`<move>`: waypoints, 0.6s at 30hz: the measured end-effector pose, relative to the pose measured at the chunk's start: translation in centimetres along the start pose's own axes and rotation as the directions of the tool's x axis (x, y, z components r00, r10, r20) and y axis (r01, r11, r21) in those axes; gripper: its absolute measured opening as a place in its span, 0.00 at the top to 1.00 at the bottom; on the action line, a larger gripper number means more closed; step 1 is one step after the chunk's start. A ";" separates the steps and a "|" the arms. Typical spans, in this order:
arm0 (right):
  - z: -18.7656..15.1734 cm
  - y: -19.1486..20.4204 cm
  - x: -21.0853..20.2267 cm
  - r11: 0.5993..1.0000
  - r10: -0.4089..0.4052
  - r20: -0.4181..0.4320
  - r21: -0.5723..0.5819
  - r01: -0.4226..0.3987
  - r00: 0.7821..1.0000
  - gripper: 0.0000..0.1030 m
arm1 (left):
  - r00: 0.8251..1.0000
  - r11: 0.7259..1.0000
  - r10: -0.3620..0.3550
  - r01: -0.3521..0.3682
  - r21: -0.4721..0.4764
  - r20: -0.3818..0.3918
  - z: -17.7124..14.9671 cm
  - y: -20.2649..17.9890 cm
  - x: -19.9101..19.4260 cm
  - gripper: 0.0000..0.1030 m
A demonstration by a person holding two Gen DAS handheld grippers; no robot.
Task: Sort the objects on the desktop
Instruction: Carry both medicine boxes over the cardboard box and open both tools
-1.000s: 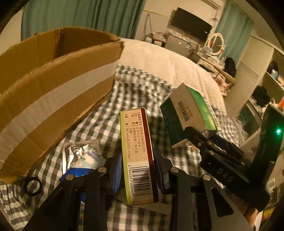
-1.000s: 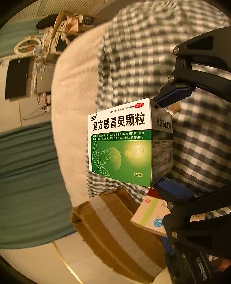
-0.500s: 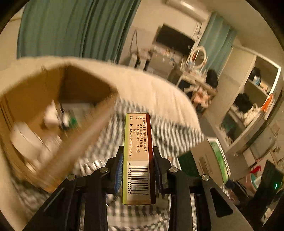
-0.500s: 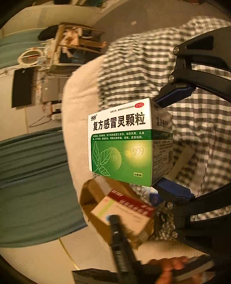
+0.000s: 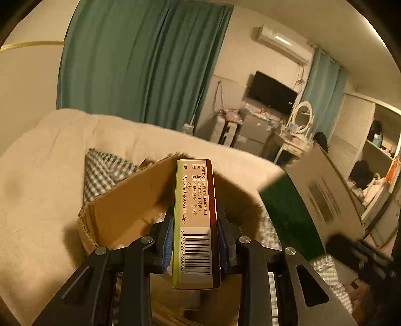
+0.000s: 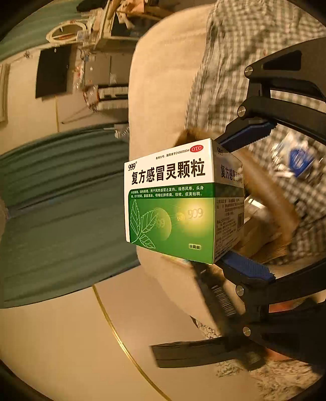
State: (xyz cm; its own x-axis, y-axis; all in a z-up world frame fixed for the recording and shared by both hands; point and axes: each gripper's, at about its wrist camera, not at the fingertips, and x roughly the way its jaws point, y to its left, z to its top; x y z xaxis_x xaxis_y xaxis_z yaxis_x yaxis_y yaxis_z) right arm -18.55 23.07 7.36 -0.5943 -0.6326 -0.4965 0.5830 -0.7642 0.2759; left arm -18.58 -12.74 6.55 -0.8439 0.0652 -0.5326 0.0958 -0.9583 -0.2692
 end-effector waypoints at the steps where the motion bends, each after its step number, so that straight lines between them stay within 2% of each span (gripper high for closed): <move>1: 0.2 0.7 1.9 1.000 -0.010 -0.013 -0.002 0.010 1.000 0.26 | 1.000 1.000 -0.008 0.008 -0.008 -0.017 -0.2 0.5 0.8 0.71; 5: 0.6 1.1 5.6 0.998 -0.045 -0.034 0.041 0.046 0.998 0.25 | 0.999 1.000 -0.007 0.007 -0.006 -0.047 -0.6 1.7 2.8 0.68; 8: 0.8 0.5 5.1 0.994 -0.060 -0.013 0.094 0.061 0.998 0.15 | 0.998 0.999 0.034 -0.033 0.025 -0.055 -0.8 1.4 2.7 0.41; 10: 0.9 0.4 3.3 0.992 -0.084 0.011 0.096 0.083 0.996 0.14 | 0.999 0.999 0.042 -0.041 0.019 -0.035 -0.7 1.0 1.6 0.38; 12: 1.1 0.7 1.4 0.991 -0.114 0.020 0.076 0.112 0.993 0.14 | 0.999 0.999 0.031 -0.031 0.009 -0.011 -0.6 0.6 0.0 0.24; 14: 0.9 0.7 -1.4 0.989 -0.139 0.042 0.050 0.137 0.989 0.12 | 0.998 0.998 0.054 -0.054 0.010 0.028 -0.9 0.1 -2.1 0.16; 18: -1.3 0.2 -7.5 0.981 -0.194 0.067 -0.011 0.195 0.979 0.09 | 0.998 0.999 0.035 -0.037 0.039 0.061 -1.9 -1.9 -5.5 0.10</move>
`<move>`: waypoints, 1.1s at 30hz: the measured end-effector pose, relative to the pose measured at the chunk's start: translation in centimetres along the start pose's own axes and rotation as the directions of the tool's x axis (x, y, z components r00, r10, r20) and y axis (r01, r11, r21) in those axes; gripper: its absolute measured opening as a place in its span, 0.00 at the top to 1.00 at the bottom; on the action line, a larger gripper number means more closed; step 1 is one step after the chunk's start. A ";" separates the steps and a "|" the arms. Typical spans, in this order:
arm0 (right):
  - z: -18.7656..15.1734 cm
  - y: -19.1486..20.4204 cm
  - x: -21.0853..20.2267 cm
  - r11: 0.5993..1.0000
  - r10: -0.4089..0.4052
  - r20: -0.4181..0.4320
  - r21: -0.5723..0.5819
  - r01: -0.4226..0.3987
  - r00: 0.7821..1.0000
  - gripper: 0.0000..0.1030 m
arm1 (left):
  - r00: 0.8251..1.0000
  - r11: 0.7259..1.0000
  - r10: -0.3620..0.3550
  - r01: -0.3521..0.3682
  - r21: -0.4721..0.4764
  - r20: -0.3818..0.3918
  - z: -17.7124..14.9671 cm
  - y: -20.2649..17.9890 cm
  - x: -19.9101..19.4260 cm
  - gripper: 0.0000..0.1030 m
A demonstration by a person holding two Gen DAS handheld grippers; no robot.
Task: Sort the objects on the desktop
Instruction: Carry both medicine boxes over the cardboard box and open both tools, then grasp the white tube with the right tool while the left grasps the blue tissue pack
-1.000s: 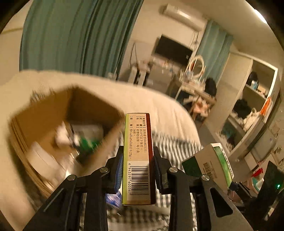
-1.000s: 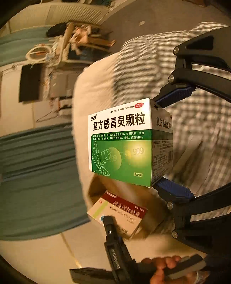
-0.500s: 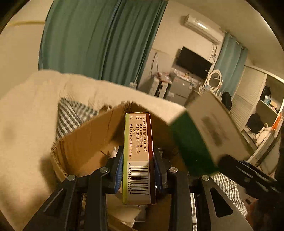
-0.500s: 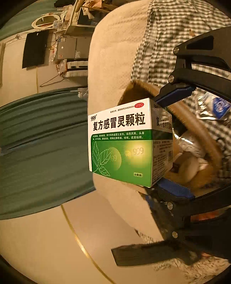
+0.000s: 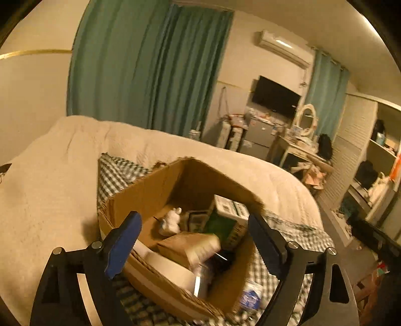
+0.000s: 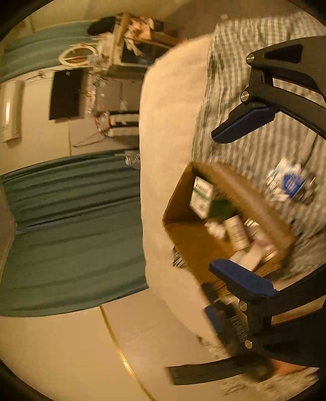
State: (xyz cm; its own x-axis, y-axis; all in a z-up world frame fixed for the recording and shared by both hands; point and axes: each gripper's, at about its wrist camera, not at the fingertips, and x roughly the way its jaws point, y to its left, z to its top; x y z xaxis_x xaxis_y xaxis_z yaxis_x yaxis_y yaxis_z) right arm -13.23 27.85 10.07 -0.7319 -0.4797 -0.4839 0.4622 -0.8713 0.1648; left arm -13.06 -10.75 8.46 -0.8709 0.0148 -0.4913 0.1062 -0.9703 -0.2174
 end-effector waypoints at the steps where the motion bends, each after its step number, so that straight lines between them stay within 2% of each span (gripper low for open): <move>1: -0.8 -0.8 -1.3 0.999 -0.030 -0.008 -0.022 0.029 1.000 0.09 | 1.000 1.000 -0.002 0.002 0.014 0.005 -0.2 -0.7 -0.7 0.08; 2: -1.5 -1.7 -2.4 0.997 -0.067 -0.012 -0.044 0.066 0.998 0.09 | 1.000 1.000 0.000 0.000 0.030 0.008 -0.7 -1.5 -1.4 0.05; 5: -3.7 -4.9 -4.7 0.983 -0.167 -0.023 -0.083 0.164 0.986 0.09 | 1.000 0.998 -0.004 0.005 0.066 -0.010 -3.1 -3.7 -3.1 0.05; 7: -5.2 -6.7 -5.7 0.982 -0.179 -0.046 -0.064 0.176 0.983 0.09 | 0.998 0.994 -0.019 0.026 0.108 -0.062 -5.4 -5.3 -3.4 0.03; 9: -6.9 -8.2 -6.3 0.981 -0.190 -0.061 -0.046 0.188 0.980 0.09 | 0.993 0.990 -0.001 0.018 0.143 -0.117 -7.2 -6.4 -2.9 0.03; 13: -10.7 -10.0 -6.2 0.982 -0.186 -0.087 -0.016 0.186 0.979 0.09 | 0.983 0.991 -0.033 0.056 0.122 -0.179 -10.1 -8.0 -1.6 0.03; 15: -12.5 -10.6 -5.3 0.986 -0.169 -0.094 -0.019 0.168 0.981 0.09 | 0.975 0.992 -0.058 0.079 0.095 -0.213 -11.7 -8.4 -0.5 0.03; 17: -13.9 -11.1 -3.7 0.989 -0.150 -0.135 -0.031 0.147 0.979 0.09 | 0.966 0.991 -0.078 0.102 0.089 -0.249 -12.9 -8.9 0.6 0.03; 20: -14.6 -11.1 -1.4 0.992 -0.114 -0.168 -0.070 0.103 0.979 0.11 | 0.949 0.990 -0.093 0.122 0.077 -0.300 -14.4 -9.6 2.6 0.03; 24: -15.4 -11.1 1.8 0.994 -0.041 -0.218 -0.110 0.017 0.975 0.23 | 0.935 0.988 -0.078 0.118 0.098 -0.345 -15.9 -10.4 5.3 0.03; 26: -15.9 -11.2 3.9 0.989 -0.019 -0.260 -0.148 -0.021 0.965 0.34 | 0.932 0.990 -0.060 0.101 0.098 -0.356 -16.4 -10.5 6.7 0.03; 33: -17.0 -11.3 9.8 0.971 0.048 -0.353 -0.202 -0.126 0.935 0.38 | 0.923 0.974 -0.009 0.094 0.205 -0.384 -18.1 -11.5 9.7 0.03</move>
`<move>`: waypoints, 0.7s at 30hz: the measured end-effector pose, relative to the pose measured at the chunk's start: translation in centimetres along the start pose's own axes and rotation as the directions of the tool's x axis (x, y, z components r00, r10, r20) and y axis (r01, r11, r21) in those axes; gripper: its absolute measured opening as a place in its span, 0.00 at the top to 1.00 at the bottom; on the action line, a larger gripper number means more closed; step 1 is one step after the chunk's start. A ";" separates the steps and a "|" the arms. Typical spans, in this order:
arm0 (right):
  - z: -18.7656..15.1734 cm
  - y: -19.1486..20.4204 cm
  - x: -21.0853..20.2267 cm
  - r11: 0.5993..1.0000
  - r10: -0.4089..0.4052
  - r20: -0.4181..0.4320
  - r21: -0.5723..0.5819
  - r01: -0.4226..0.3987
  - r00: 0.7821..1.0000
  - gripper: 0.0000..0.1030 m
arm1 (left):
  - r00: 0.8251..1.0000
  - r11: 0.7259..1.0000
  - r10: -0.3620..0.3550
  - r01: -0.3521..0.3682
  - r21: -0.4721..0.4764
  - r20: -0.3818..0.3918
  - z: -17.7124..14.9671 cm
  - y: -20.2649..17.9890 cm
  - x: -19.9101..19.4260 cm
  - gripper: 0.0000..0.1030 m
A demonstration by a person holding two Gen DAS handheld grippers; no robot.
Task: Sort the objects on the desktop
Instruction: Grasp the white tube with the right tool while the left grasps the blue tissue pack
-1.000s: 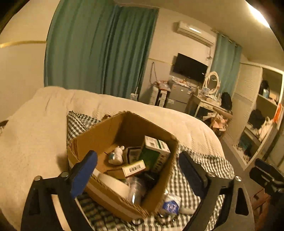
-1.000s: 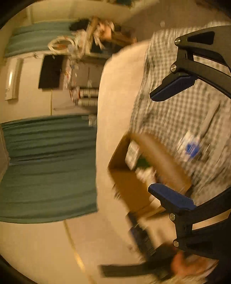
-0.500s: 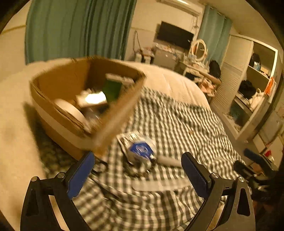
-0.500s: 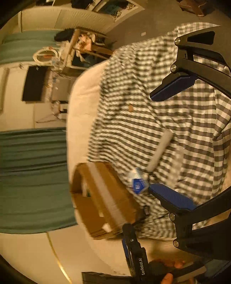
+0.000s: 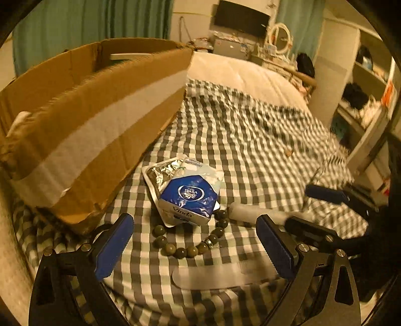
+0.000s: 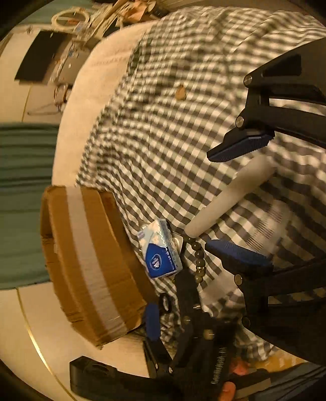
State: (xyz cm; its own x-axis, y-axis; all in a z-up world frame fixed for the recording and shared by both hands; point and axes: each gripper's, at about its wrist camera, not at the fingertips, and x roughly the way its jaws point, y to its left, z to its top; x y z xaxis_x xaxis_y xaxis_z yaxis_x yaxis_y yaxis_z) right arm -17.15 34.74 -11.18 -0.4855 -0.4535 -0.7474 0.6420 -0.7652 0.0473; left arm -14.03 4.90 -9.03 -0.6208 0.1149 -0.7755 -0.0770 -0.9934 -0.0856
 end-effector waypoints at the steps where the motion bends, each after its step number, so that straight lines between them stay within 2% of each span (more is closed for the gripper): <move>1: 0.0 0.0 0.6 1.000 0.005 -0.013 -0.015 -0.005 1.000 0.38 | 1.000 1.000 0.002 -0.002 0.014 -0.005 0.1 -0.2 0.4 0.03; 3: -0.2 -0.5 1.8 1.000 0.024 -0.048 -0.019 -0.025 0.999 0.39 | 1.000 0.999 0.000 0.001 0.034 -0.018 0.3 -0.3 1.2 0.03; 5: -0.7 -1.3 2.8 0.997 0.069 -0.086 0.021 -0.068 0.994 0.56 | 1.000 0.999 0.005 -0.004 0.042 -0.027 0.4 -0.4 1.8 0.03; 7: -1.1 -1.5 3.4 0.999 0.046 -0.134 0.013 -0.044 0.990 0.66 | 0.999 0.999 0.014 -0.012 0.043 -0.037 0.6 -0.2 2.7 0.03; 11: -0.7 -1.1 2.0 1.000 -0.013 -0.074 -0.014 0.012 0.997 0.87 | 0.997 0.999 0.041 -0.039 0.033 -0.066 0.7 0.1 4.7 0.03; 16: -0.3 -1.1 0.6 0.998 -0.066 -0.044 -0.007 0.066 0.997 0.90 | 0.997 0.999 0.037 -0.036 0.008 -0.075 1.0 0.7 5.7 0.03; 21: -0.2 -1.4 -0.5 0.995 -0.098 -0.034 0.026 0.099 0.995 0.92 | 0.997 0.997 -0.018 0.012 -0.075 -0.074 1.7 1.5 5.8 0.04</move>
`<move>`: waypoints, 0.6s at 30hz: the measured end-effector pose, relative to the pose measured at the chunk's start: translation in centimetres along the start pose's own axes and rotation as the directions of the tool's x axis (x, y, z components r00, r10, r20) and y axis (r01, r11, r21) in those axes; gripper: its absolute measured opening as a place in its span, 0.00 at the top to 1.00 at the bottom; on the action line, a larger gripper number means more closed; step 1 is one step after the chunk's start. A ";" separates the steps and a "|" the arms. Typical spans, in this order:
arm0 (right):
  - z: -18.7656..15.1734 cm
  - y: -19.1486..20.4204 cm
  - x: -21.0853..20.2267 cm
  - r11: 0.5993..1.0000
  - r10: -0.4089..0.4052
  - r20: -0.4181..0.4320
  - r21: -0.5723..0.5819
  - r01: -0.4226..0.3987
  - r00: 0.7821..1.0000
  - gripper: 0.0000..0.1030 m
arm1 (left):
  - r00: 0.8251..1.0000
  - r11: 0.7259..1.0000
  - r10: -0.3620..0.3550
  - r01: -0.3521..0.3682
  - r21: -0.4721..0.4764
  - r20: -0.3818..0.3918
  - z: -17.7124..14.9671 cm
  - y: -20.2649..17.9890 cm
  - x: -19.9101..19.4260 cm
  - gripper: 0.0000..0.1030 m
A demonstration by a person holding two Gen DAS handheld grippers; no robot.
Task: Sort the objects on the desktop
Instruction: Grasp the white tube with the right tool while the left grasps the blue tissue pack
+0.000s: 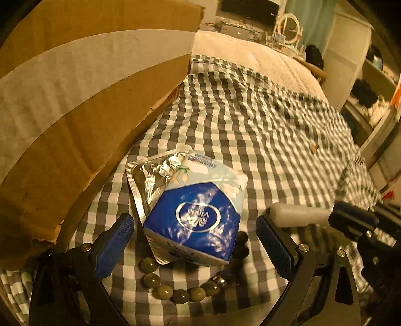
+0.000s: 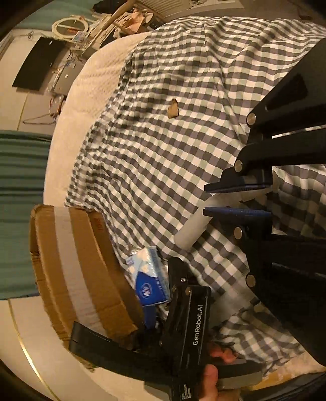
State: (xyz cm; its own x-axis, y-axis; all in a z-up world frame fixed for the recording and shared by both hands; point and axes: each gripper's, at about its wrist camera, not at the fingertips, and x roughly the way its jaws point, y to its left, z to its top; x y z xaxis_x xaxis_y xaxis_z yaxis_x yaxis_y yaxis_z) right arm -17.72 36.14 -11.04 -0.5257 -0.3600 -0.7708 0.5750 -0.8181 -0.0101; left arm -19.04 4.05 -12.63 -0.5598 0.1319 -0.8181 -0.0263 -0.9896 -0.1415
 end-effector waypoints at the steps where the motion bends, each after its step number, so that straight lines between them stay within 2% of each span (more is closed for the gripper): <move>1: 0.1 -0.1 -0.1 1.000 -0.003 0.004 0.015 0.003 1.000 0.94 | 1.000 1.000 -0.008 0.008 -0.014 0.005 0.1 0.1 -0.1 0.06; 2: 0.2 -0.2 -0.3 0.999 -0.010 0.007 0.038 0.010 1.000 0.94 | 1.000 0.999 0.002 -0.002 -0.032 0.014 0.2 0.3 -0.3 0.22; 3: 0.3 -0.4 -0.3 0.999 -0.009 0.007 0.054 0.009 1.000 0.94 | 1.000 0.999 0.020 -0.019 -0.050 0.018 0.2 0.5 -0.4 0.33; 7: 0.5 -0.2 -0.4 0.998 0.003 0.010 0.057 -0.003 1.000 0.94 | 1.000 0.998 0.019 -0.019 -0.060 0.005 0.2 0.6 -0.3 0.34; 11: 0.1 0.1 0.5 0.998 0.049 -0.008 0.028 -0.048 0.999 0.92 | 1.000 0.999 0.018 -0.018 -0.051 0.001 0.2 0.3 -0.6 0.37; 12: 0.0 0.3 0.8 0.999 0.042 -0.016 0.013 -0.042 0.999 0.89 | 1.000 0.999 0.016 -0.016 -0.048 0.000 0.2 0.2 -0.7 0.43; 13: 0.0 0.5 1.0 1.000 0.025 -0.023 -0.004 -0.025 0.999 0.81 | 1.000 0.999 0.013 -0.013 -0.044 0.000 0.2 0.1 -0.8 0.47; 14: 0.0 0.5 1.4 1.000 0.018 -0.034 -0.020 -0.019 0.999 0.76 | 1.000 0.999 0.009 -0.009 -0.043 -0.003 0.2 0.0 -1.0 0.47; 16: -0.2 0.5 1.8 0.998 0.051 -0.032 -0.031 -0.052 0.998 0.69 | 1.000 0.999 0.009 -0.009 -0.041 -0.010 0.1 -0.1 -1.2 0.47; 18: -0.3 0.4 2.0 0.997 0.074 -0.035 -0.031 -0.075 0.997 0.53 | 1.000 0.999 0.011 -0.012 -0.036 -0.009 0.0 -0.3 -1.2 0.47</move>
State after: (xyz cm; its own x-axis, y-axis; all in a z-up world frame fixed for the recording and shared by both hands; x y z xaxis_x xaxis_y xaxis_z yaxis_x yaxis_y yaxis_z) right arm -18.38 35.18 -12.76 -0.4591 -0.4038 -0.7913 0.6322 -0.7743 0.0283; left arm -18.34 4.14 -11.64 -0.5525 0.1212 -0.8246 0.0102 -0.9883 -0.1521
